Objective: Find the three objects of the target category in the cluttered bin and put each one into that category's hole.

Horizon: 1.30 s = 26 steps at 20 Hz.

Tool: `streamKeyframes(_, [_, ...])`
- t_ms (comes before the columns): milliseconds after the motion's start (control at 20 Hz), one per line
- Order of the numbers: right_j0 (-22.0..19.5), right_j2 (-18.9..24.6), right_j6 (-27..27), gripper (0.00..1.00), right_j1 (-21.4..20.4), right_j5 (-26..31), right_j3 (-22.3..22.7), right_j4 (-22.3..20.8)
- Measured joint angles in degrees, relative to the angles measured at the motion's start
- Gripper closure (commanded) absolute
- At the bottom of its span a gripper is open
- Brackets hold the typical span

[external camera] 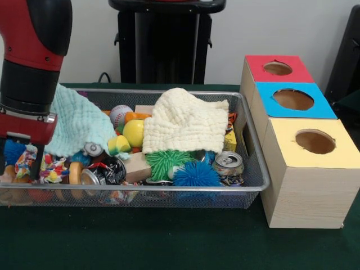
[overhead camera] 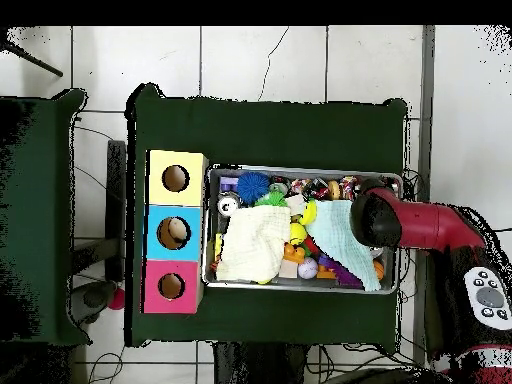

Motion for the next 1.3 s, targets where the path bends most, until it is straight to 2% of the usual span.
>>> streamKeyframes(650, [0.1,-0.2,0.0,0.0,1.2,-0.1,-0.4,-0.1])
streamKeyframes(1300, [3.8,-4.0,0.0,0.0,1.2,0.0,-2.6,-1.5])
